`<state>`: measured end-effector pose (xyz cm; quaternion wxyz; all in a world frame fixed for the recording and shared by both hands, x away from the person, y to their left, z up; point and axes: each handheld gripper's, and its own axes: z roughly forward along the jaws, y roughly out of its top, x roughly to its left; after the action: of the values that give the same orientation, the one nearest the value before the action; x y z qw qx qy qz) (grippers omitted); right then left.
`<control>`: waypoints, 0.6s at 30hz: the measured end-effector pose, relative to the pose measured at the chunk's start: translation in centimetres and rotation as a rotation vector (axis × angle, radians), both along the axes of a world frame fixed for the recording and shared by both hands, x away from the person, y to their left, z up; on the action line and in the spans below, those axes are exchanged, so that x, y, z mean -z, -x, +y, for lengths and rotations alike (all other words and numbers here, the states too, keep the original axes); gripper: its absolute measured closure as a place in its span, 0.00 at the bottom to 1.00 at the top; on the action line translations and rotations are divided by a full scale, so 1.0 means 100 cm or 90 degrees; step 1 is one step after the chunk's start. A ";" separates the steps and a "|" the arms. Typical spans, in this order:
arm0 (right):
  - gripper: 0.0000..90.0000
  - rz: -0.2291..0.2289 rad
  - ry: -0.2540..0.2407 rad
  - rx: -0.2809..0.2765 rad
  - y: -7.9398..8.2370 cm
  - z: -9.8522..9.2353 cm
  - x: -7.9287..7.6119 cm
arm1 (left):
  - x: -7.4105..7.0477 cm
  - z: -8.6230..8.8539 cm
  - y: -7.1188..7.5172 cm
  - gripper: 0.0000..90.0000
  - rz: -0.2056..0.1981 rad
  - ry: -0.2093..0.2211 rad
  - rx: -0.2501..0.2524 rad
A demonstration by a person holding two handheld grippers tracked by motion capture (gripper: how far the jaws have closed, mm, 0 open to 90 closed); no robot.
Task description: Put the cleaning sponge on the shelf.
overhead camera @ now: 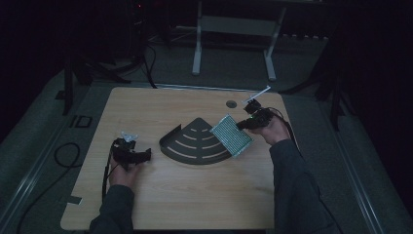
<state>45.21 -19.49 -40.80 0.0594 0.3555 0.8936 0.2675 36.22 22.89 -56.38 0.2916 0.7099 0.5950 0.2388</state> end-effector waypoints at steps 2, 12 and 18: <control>1.00 0.002 -0.001 0.001 -0.001 0.001 0.000 | 0.000 0.000 0.000 0.09 0.000 0.000 0.000; 1.00 0.001 -0.005 -0.009 -0.008 0.005 0.001 | 0.000 0.000 0.000 0.09 0.000 0.001 -0.001; 1.00 0.004 -0.004 -0.012 -0.012 0.008 0.003 | 0.000 0.000 0.000 0.09 0.000 0.001 -0.001</control>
<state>46.37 -18.65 -41.10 0.0529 0.3481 0.8962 0.2699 36.23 22.86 -56.39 0.2919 0.7092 0.5957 0.2386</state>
